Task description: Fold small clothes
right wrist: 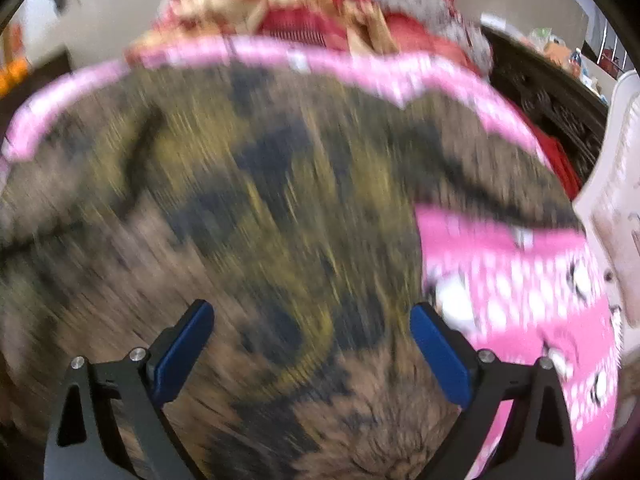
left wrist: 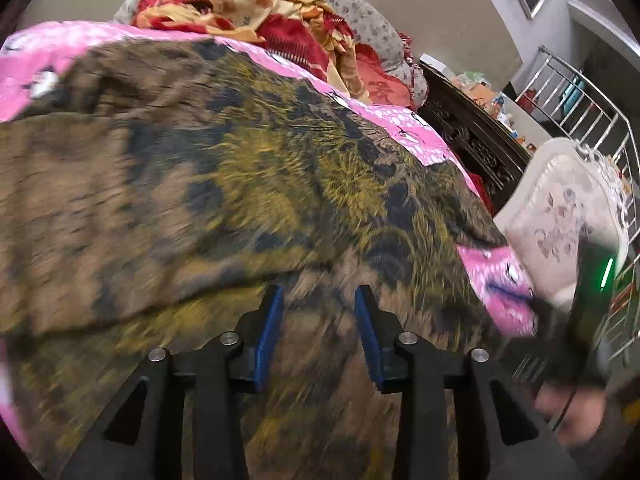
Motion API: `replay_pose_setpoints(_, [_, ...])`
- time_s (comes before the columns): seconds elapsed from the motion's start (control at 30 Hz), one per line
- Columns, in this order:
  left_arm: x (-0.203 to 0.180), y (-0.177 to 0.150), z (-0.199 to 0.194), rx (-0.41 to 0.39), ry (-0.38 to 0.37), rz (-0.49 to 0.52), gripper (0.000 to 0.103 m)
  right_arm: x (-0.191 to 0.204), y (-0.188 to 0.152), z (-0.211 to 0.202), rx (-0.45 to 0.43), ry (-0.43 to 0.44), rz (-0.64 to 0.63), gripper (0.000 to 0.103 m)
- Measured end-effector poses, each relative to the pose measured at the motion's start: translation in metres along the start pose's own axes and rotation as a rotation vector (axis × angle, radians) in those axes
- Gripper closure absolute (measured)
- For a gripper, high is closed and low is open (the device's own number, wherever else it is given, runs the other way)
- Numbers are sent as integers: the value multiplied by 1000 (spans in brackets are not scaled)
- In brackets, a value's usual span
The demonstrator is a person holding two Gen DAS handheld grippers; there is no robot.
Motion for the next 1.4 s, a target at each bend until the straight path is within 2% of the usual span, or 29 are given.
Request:
replay_pose_setpoints(0.03, [6, -3, -9, -12, 33, 24, 86, 9, 14, -6, -46, 55, 1, 2])
replay_pose_setpoints(0.1, [30, -15, -25, -34, 153, 75, 86, 36, 39, -11, -116, 217, -16, 2])
replay_pose_setpoints(0.13, [41, -19, -30, -36, 195, 80, 86, 56, 50, -8, -152, 332, -31, 2])
replay_pose_setpoints(0.17, [52, -27, -35, -22, 190, 24, 87, 68, 54, -4, -168, 393, -46, 3])
replay_pose_setpoints(0.2, [57, -25, -40, -60, 169, -19, 87, 81, 59, 4, -178, 451, -67, 7])
replay_pose_setpoints(0.27, [66, -28, -47, -84, 209, -62, 87, 98, 64, 29, -167, 478, -86, 20])
replay_pose_setpoints(0.33, [69, -29, -48, -85, 214, -71, 87, 107, 66, 59, -112, 483, -78, 35])
replay_pose_setpoints(0.4, [67, -31, -48, -80, 221, -61, 87, 104, 67, 83, -81, 474, -44, 37])
replay_pose_setpoints(0.57, [72, -29, -47, -91, 198, -113, 87, 101, 79, 98, -75, 609, 66, 40])
replay_pose_setpoints(0.67, [72, -28, -46, -89, 206, -106, 87, 97, 77, 103, -68, 645, 133, 63])
replay_pose_setpoints(0.73, [72, -28, -43, -90, 206, -109, 87, 96, 74, 105, -55, 684, 175, 95])
replay_pose_setpoints(0.77, [71, -28, -44, -89, 207, -109, 87, 98, 71, 105, -34, 708, 186, 97])
replay_pose_setpoints(0.9, [71, -26, -38, -88, 207, -110, 87, 100, 73, 97, -62, 697, 184, 98])
replay_pose_setpoints(1.03, [72, -25, -35, -89, 207, -110, 87, 84, 77, 73, -107, 674, 207, 98])
replay_pose_setpoints(1.2, [73, -25, -35, -90, 206, -111, 87, 15, 77, 49, -125, 545, 259, 98])
replay_pose_setpoints(1.27, [72, -25, -35, -90, 206, -112, 87, -21, 69, 48, -100, 476, 297, 98])
replay_pose_setpoints(1.4, [73, -25, -35, -90, 207, -111, 87, -68, 50, 55, -52, 395, 351, 98])
Point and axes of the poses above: each gripper's, at about its wrist camera, not at the fingertips, and z roughly the way its jaws point, x to its left, y to its top, the point moved 7 cm from there along z, roughly the way its jaws point, and after that the axes turned 8 degrees about -x, right-handed, at the moved point
